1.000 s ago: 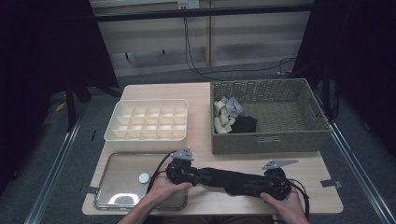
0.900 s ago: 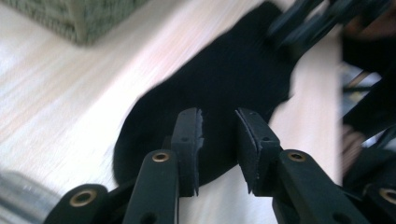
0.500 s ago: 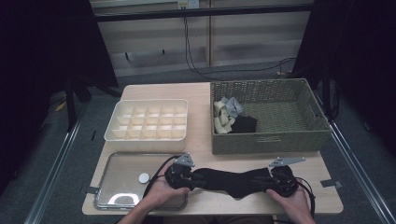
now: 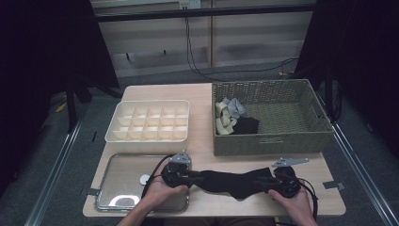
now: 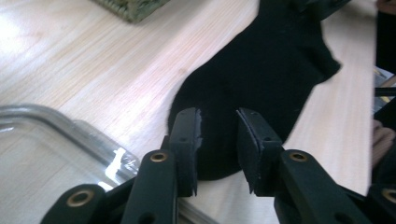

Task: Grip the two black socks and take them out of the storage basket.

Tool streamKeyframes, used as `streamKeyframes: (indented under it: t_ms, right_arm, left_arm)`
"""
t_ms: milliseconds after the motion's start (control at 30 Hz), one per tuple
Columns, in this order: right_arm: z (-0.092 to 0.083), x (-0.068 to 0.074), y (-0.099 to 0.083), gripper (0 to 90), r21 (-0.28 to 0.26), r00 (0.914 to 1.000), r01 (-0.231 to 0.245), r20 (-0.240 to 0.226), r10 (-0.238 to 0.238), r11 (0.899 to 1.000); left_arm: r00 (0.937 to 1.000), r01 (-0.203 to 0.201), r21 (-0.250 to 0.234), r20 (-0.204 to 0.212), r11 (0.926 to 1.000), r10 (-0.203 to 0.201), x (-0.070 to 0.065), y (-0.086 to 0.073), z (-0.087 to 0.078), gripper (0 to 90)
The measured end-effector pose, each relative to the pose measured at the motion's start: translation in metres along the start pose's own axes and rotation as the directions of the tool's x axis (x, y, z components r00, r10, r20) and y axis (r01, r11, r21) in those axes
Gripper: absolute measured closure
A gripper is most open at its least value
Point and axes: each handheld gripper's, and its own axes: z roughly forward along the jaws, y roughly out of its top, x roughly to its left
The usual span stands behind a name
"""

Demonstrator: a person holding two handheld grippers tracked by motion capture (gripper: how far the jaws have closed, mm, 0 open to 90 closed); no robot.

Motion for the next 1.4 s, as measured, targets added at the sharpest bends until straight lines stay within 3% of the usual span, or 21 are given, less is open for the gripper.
streamKeyframes:
  t_ms: [167,500,633,700,867,1067,1133,1233,1300,1400]
  right_arm:
    - [-0.003,-0.002,-0.002,67.9,-0.002,0.9998,0.009,0.018,-0.009,1.0]
    - [-0.01,-0.008,-0.005,62.0,-0.018,0.9988,-0.017,0.046,0.018,1.0]
    - [-0.013,-0.009,-0.005,59.7,-0.039,0.999,-0.023,0.037,0.024,0.999]
    - [-0.014,-0.009,-0.003,58.8,-0.05,0.9996,-0.028,0.004,0.028,0.998]
    - [-0.014,-0.008,0.002,54.5,-0.092,0.9994,-0.028,-0.024,0.025,0.995]
    - [-0.009,-0.003,0.012,43.7,-0.115,0.9992,-0.016,-0.038,0.011,0.993]
    - [-0.008,-0.001,0.015,41.9,-0.116,0.9993,-0.005,-0.038,0.0,0.993]
    - [-0.008,-0.001,0.018,37.3,-0.114,0.9991,-0.001,-0.041,-0.003,0.993]
    - [-0.008,-0.003,0.02,33.8,-0.12,0.9991,-0.009,-0.043,0.004,0.993]
    - [-0.009,-0.005,0.024,30.5,-0.135,0.999,-0.011,-0.044,0.005,0.991]
  left_arm:
    - [0.9998,-0.006,-0.007,0.02,1.0,0.006,0.0,0.0,0.001,61.0]
    - [0.9986,-0.024,-0.014,0.046,0.9996,0.024,-0.01,0.0,0.007,60.3]
    - [0.9991,-0.008,-0.022,0.041,0.9997,0.009,-0.014,-0.001,0.007,56.6]
    - [0.9991,-0.015,-0.015,0.039,0.9998,0.015,-0.014,0.0,0.007,55.2]
    - [0.9991,-0.011,-0.038,0.041,0.9992,0.013,-0.015,0.001,0.006,48.5]
    - [1.0,0.004,-0.054,0.004,0.9985,-0.004,-0.011,0.002,0.002,32.8]
    - [0.9997,0.019,-0.065,0.017,0.9977,-0.018,-0.009,0.001,-0.001,30.0]
    - [0.9999,0.011,-0.059,0.0,0.9982,-0.011,-0.007,0.002,-0.006,24.6]
    - [0.9992,0.034,-0.093,-0.014,0.9951,-0.036,-0.006,0.002,-0.011,20.7]
    - [0.9987,0.027,-0.104,-0.039,0.9942,-0.032,-0.004,0.005,-0.018,17.6]
